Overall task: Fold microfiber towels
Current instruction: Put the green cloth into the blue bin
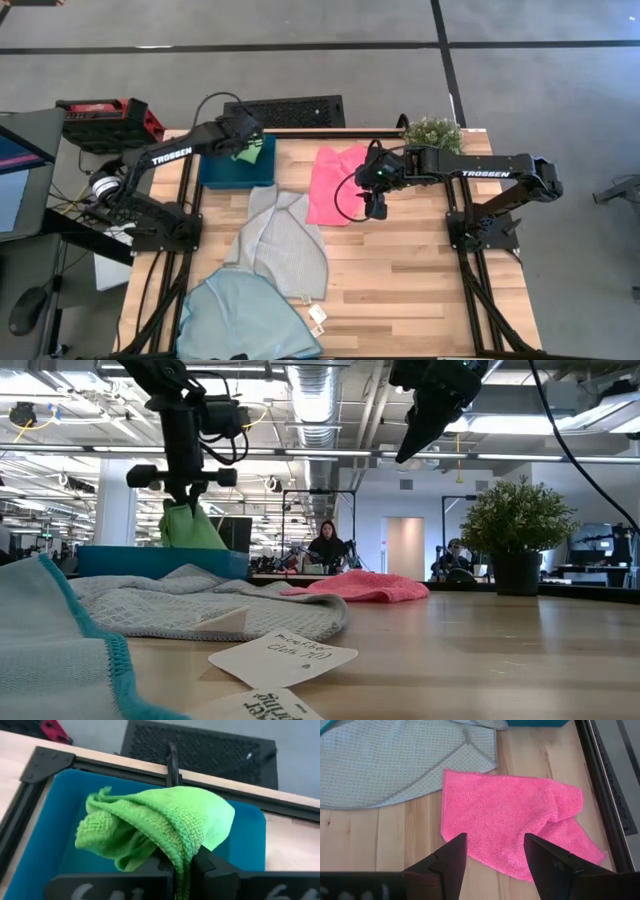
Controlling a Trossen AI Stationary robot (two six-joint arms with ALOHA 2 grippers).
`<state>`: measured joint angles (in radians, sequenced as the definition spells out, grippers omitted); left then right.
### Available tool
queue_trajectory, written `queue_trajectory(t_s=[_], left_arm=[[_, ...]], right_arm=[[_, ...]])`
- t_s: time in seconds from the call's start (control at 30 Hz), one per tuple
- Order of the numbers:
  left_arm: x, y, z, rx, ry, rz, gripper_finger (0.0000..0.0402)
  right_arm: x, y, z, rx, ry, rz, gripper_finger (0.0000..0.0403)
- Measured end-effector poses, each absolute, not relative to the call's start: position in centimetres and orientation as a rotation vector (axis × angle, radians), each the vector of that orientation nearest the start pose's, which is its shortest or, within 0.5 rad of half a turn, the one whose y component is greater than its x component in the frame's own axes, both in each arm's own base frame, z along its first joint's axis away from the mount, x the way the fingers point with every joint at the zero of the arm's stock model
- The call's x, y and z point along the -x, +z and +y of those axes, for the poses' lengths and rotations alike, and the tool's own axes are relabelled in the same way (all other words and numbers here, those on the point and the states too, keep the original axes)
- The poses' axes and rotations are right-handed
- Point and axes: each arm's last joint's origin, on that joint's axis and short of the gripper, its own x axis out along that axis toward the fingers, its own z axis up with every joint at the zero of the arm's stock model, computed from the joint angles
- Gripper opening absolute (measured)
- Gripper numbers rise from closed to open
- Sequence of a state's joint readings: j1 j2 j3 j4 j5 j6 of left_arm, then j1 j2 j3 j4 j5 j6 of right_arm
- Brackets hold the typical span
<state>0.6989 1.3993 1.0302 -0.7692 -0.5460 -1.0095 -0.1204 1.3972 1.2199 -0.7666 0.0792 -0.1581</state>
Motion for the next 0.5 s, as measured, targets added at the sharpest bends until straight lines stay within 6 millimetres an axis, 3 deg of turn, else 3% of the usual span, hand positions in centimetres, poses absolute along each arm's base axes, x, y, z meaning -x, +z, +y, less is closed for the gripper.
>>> queue_trajectory(t_s=[0.2, 0.5], left_arm=[[-20.2, 23.4, 18.2, 0.832, 1.651, 0.577, 0.0], [-21.4, 20.9, 18.4, 0.956, 1.64, 0.649, 0.0]], right_arm=[[-28.0, 30.1, -3.6, 0.126, -0.109, 0.961, 0.0221], [-27.9, 30.0, -3.6, 0.126, -0.108, 0.971, 0.0221]])
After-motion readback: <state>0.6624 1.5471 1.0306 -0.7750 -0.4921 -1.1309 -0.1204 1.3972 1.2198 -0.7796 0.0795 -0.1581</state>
